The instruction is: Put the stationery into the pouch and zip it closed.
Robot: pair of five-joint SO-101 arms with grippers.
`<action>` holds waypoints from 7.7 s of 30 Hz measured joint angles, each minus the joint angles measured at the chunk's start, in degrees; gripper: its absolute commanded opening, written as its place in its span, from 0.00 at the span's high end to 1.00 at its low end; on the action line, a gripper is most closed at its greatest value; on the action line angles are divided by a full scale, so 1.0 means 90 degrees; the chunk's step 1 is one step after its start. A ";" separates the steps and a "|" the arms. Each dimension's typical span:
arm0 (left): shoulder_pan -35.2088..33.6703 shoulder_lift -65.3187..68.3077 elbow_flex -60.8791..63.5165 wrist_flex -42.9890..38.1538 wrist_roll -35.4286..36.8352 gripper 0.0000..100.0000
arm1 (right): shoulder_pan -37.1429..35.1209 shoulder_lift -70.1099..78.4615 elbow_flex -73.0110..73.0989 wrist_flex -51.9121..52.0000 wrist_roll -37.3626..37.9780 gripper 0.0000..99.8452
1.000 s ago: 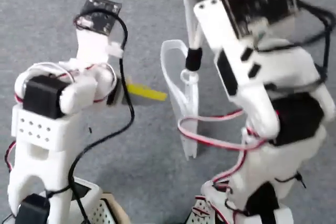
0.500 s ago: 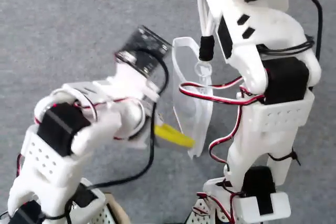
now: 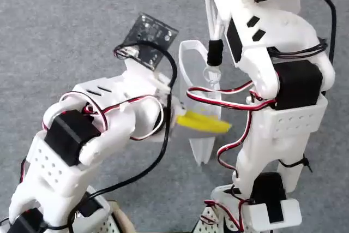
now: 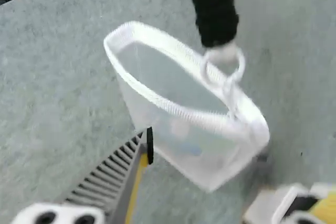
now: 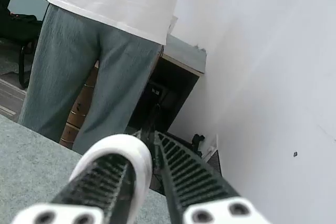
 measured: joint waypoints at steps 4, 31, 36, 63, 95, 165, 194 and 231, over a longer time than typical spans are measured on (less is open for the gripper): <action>-0.0049 0.0000 0.0723 -0.0449 0.0479 0.48 | 0.0000 0.0000 0.0000 0.0000 -0.0274 0.99; -0.1621 -0.0098 0.2100 -0.1162 0.0772 0.48 | 0.0000 -0.0049 0.0000 0.0029 -0.0332 0.99; -0.2081 -0.0156 0.2100 -0.1123 0.0381 0.48 | 0.0000 -0.0176 0.0000 0.0029 -0.0332 0.99; -0.3419 -0.0029 0.2305 -0.0742 -0.0791 0.48 | -0.0215 -0.0176 -0.0322 0.0752 -0.0332 0.99; -0.5060 -0.0029 0.0752 -0.0694 -0.2501 0.48 | -0.1319 -0.1123 -0.0684 0.2071 0.0059 0.99; -0.3956 -0.0029 0.1055 -0.0498 -0.4884 0.59 | -0.1416 -0.1299 -0.0694 0.3556 0.0059 0.99; -0.3624 -0.0039 -0.0332 0.1651 -0.5626 0.57 | -0.2129 -0.1709 -0.0557 0.3927 0.0059 0.99; -0.2930 -0.0039 0.0557 0.1670 -0.6965 0.95 | -0.2129 -0.1709 -0.0557 0.3927 0.0059 0.99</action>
